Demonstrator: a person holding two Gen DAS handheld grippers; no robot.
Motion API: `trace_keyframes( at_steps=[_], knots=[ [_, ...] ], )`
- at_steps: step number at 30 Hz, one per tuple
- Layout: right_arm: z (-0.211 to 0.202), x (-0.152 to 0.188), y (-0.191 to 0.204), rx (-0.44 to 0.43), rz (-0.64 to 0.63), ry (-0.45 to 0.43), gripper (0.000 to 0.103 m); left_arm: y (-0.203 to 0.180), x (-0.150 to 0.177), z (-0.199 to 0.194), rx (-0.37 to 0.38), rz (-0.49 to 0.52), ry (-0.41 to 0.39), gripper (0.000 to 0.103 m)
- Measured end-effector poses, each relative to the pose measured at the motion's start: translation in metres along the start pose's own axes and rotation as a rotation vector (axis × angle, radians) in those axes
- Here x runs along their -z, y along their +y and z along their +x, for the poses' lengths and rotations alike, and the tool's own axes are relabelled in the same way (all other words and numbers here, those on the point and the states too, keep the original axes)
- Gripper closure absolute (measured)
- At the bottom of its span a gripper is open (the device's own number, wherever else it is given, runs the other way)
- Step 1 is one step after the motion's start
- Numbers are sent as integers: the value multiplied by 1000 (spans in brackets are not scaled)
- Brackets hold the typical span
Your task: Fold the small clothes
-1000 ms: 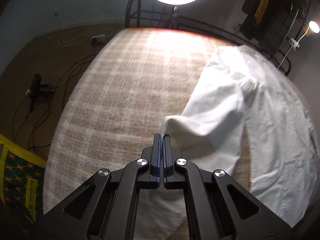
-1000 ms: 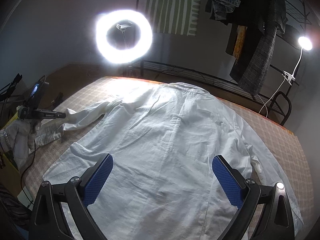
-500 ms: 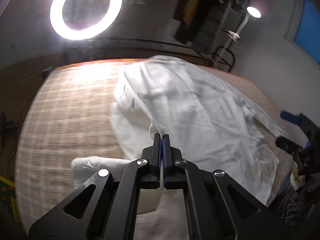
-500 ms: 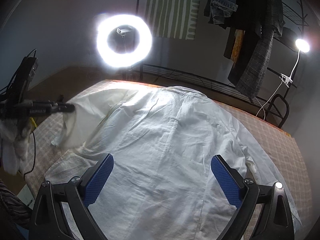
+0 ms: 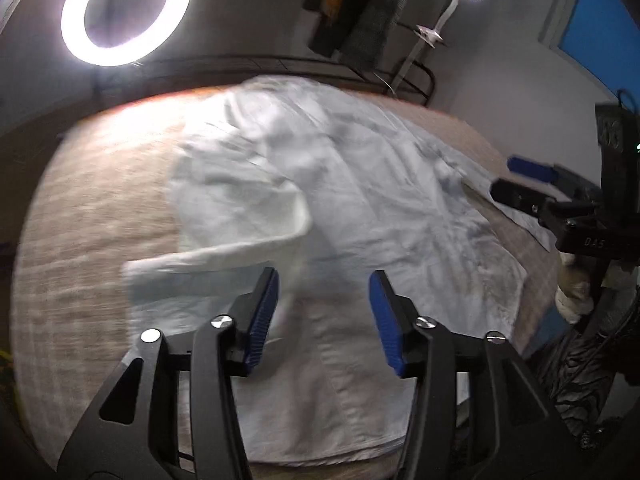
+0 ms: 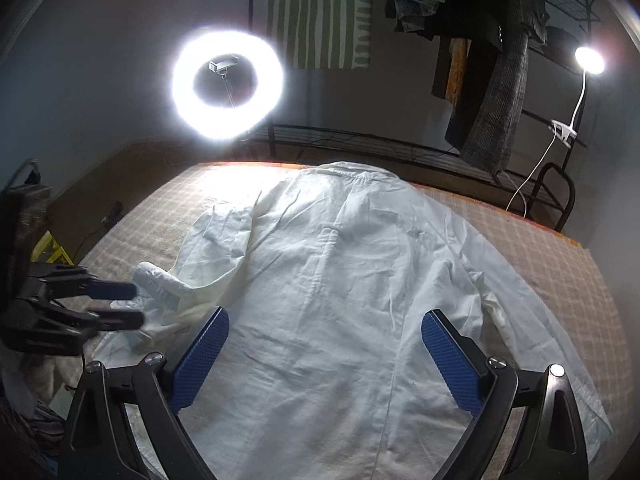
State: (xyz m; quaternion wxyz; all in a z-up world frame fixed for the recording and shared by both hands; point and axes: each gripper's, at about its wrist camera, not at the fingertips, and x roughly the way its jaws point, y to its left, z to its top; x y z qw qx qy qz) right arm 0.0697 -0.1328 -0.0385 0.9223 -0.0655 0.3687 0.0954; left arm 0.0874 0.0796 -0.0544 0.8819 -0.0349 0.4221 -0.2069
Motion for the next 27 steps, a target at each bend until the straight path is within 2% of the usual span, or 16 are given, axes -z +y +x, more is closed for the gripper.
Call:
trace_keyframes(
  at_steps=[1,3,5,7,10,14,15,16,17,18,19,22,24,27],
  knots=[
    [1,0,0,-12,8,7,10,12,0,-8,-50,-20,-24,37],
    [7,1,1,-46,32,33,20,46,0,-13,-130,-95,-27,37],
    [16,1,2,-102,67,73,31,84,2,-5,-162,-194,9,37],
    [24,3,4,-136,96,102,32,121,7,10,-193,-302,52,37],
    [32,3,8,-147,115,121,32,157,19,32,-152,-446,121,37],
    [34,3,13,-143,104,120,32,164,24,54,-164,-418,173,37],
    [35,3,13,-144,104,122,32,164,24,57,-153,-413,178,43],
    [35,2,13,-145,104,124,32,162,25,62,-139,-411,184,60],
    [35,2,12,-147,105,127,32,160,26,66,-127,-409,192,71],
    [35,3,12,-147,106,129,32,159,26,68,-130,-402,188,91],
    [35,3,11,-147,108,130,32,157,25,71,-120,-391,188,97],
    [34,4,8,-143,111,128,32,151,23,65,-113,-376,168,100],
    [31,3,6,-138,114,122,32,141,18,51,-105,-362,127,100],
    [27,2,5,-142,116,113,32,106,10,13,-79,-260,38,101]
  ],
)
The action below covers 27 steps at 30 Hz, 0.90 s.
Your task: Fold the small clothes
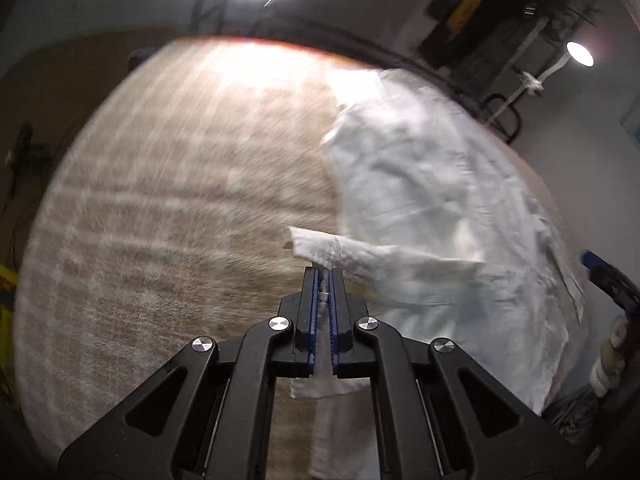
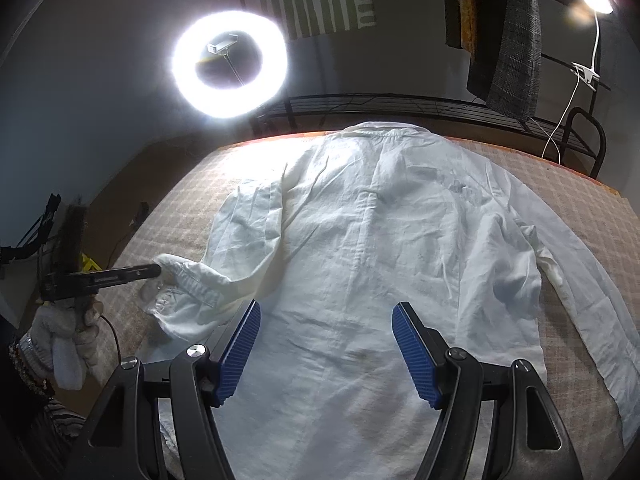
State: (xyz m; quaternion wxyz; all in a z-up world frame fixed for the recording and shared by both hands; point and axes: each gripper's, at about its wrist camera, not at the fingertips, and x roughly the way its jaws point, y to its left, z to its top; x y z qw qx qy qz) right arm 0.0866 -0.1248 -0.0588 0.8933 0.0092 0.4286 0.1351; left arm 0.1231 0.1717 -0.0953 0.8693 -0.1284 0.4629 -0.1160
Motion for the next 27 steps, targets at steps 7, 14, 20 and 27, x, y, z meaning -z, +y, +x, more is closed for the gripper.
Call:
trace_keyframes(
  at_steps=[7,14,20,27],
  knots=[
    [-13,-12,6,-63,-29,-14,33,-97,38,-60,99,251,-95,101],
    [-27,-43,17,-166,-81,-18,32,-165,97,-56,223,413,22,100],
    [-8,-66,47,-229,-203,102,34,-147,129,-64,268,257,23,100],
    [36,-86,94,-269,-275,175,44,-104,142,-14,284,-149,105,100]
  ],
)
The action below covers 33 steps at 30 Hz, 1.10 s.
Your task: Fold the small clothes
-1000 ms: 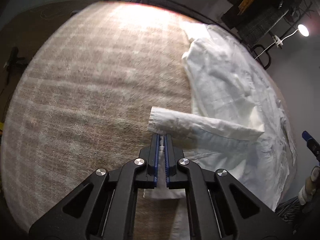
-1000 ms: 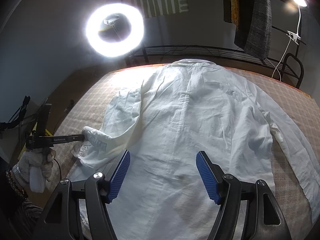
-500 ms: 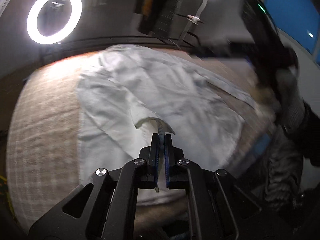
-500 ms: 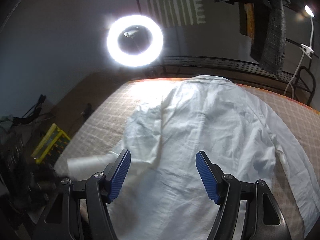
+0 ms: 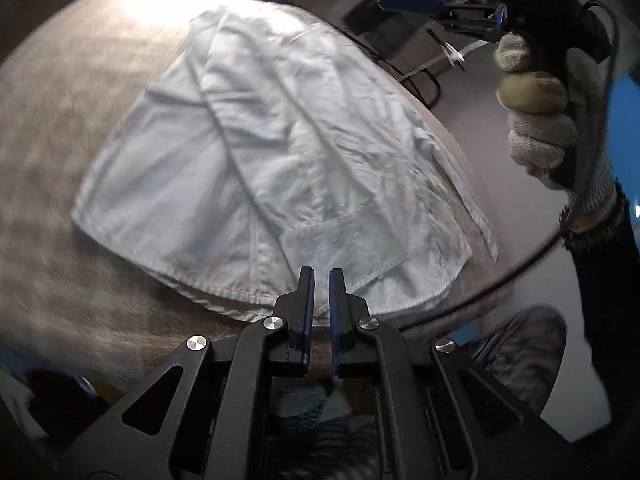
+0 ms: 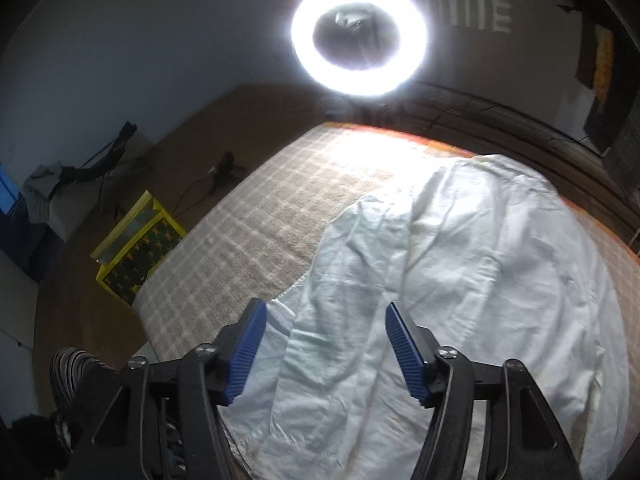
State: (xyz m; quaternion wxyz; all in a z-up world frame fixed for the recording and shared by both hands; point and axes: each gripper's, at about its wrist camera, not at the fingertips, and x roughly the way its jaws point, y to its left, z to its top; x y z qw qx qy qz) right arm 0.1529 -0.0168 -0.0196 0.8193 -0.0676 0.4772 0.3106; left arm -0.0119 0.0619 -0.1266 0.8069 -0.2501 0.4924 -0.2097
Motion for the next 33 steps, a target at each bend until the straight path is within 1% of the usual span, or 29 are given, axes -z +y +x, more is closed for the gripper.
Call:
trace_keyframes(
  at_steps=[3,7,9,11,13,16,18,20,21,22,24,25,28,30,31,32,33],
  knots=[
    [46,-13,8,-5,2,66,45,5,0,15,16,-68,3,98],
    [106,-26,14,-4,22,150,45,11,-1,26,19,-110,-1,98],
    [128,-32,15,11,16,176,45,16,0,30,36,-145,-9,98],
    [152,-37,14,40,12,201,45,18,1,31,44,-154,-22,98],
    [169,-40,13,41,20,223,45,16,0,32,41,-147,-37,98],
    [194,-43,17,60,-9,262,46,12,-2,35,42,-133,-45,98],
    [207,-44,22,97,-36,289,51,9,-3,36,36,-120,-49,98],
    [219,-42,24,139,-59,324,70,7,-6,37,34,-111,-48,102],
    [224,-41,24,165,-72,341,73,5,-6,36,36,-108,-48,103],
    [227,-41,24,182,-80,346,79,4,-5,34,41,-105,-52,103],
    [225,-42,21,189,-81,332,96,2,-4,25,52,-102,-65,103],
    [223,-44,18,192,-66,327,102,0,-5,19,49,-97,-76,103],
    [211,-51,10,176,-38,297,103,1,-7,3,26,-82,-106,103],
    [205,-55,7,164,-25,274,103,6,-11,-2,16,-114,-121,103],
    [203,-56,6,163,-17,269,103,10,-10,-2,16,-132,-121,103],
    [201,-57,6,163,-14,263,103,12,-11,1,20,-151,-105,103],
    [200,-58,7,160,-15,261,103,15,-10,5,22,-164,-85,99]
  ],
)
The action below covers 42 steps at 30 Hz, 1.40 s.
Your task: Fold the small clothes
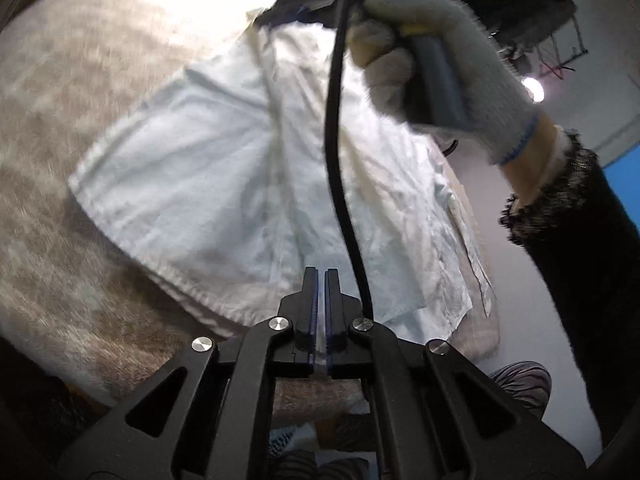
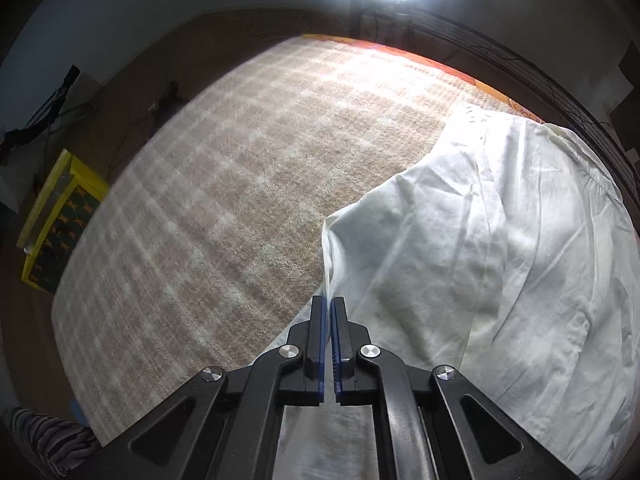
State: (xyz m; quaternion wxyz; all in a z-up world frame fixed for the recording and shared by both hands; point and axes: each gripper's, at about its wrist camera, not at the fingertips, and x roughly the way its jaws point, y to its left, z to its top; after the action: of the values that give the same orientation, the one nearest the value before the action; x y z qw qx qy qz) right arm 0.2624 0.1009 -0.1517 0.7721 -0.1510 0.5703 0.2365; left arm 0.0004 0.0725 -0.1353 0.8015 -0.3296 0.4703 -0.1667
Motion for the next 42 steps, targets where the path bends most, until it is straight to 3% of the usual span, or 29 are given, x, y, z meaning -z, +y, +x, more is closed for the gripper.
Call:
trace_keyframes(
  at_steps=[4,11,12,13,15,20,26,29,33,35,36,37,39,42],
  knots=[
    [-3,-2,4,-1,-5,-3,103,4,10,15,-29,23,22,87],
    [-13,-4,-12,-30,39,-29,103,-8,3,25,-53,64,1,87],
    [-14,-3,-15,-35,49,-31,103,-10,3,26,-56,71,0,91],
    [-14,-4,-17,-38,58,-33,103,-12,0,30,-59,79,-1,103],
    [-15,-5,-18,-38,63,-37,103,-12,-4,35,-55,82,-5,103],
    [-19,-9,-13,-48,62,-53,103,-8,-13,3,-57,90,-37,103],
    [-14,-25,6,-78,64,-79,103,14,-27,-19,-170,102,-67,103],
    [3,-31,15,-67,68,-67,103,32,-29,-21,-229,52,-68,103],
    [26,-32,19,-58,81,-46,103,32,-28,-23,-324,85,-71,103],
    [37,-32,19,-45,80,-34,103,31,-29,-29,-363,110,-101,94],
    [41,-32,19,-38,79,-29,103,34,-29,-33,-374,100,-120,77],
    [43,-32,18,-39,80,-27,103,37,-32,-37,-385,83,-150,53],
    [44,-32,15,-51,84,-27,103,48,-33,-42,-379,37,-185,45],
    [42,-35,13,-56,91,-30,103,63,-43,-30,-412,5,-167,45]
  ],
)
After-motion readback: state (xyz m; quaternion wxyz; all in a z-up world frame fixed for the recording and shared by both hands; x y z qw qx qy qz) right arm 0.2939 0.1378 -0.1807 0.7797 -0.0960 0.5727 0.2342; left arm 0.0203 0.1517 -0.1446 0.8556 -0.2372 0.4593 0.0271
